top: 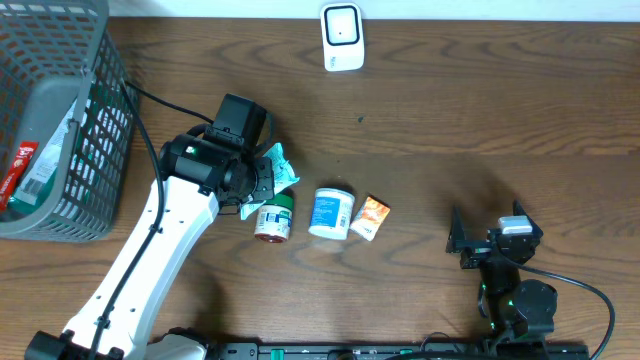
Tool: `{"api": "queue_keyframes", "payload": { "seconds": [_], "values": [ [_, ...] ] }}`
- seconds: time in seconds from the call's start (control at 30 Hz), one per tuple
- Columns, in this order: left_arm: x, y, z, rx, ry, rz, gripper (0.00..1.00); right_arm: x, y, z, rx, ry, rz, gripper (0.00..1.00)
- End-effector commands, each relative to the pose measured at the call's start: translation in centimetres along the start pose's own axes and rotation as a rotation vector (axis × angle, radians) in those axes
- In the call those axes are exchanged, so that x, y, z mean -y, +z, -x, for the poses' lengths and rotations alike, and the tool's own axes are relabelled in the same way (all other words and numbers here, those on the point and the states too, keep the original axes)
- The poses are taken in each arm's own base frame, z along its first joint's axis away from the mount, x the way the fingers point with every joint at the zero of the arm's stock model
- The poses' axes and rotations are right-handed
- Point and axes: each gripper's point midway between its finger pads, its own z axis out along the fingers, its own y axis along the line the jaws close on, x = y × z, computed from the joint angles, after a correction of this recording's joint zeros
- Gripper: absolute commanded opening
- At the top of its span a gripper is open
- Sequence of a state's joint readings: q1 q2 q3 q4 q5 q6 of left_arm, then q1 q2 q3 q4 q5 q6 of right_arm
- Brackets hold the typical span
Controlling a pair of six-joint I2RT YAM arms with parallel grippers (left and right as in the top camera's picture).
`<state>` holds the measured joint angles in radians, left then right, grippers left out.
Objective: Scan the item barcode
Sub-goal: 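Lower the pale green pouch left of the Knorr jar and release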
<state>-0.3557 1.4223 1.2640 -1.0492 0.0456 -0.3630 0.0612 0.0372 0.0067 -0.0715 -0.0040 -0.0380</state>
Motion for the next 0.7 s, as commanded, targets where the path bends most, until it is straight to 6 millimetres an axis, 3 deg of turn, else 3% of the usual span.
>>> {"api": "queue_keyframes", "payload": {
  "seconds": [0.0,0.47,0.67],
  "values": [
    [-0.2,0.1,-0.1,-0.003,-0.003,0.015,0.13,0.2,0.0,-0.1,-0.003,-0.003,-0.007,0.99],
    [-0.2,0.2,0.0,-0.001,-0.004,0.016,0.13,0.2,0.0,-0.1,-0.003,-0.003,-0.007,0.99],
    [-2.5,1.3,0.5,0.012,-0.038,0.156,0.13,0.2,0.0,-0.1,-0.003,-0.003,-0.007,0.99]
  ]
}}
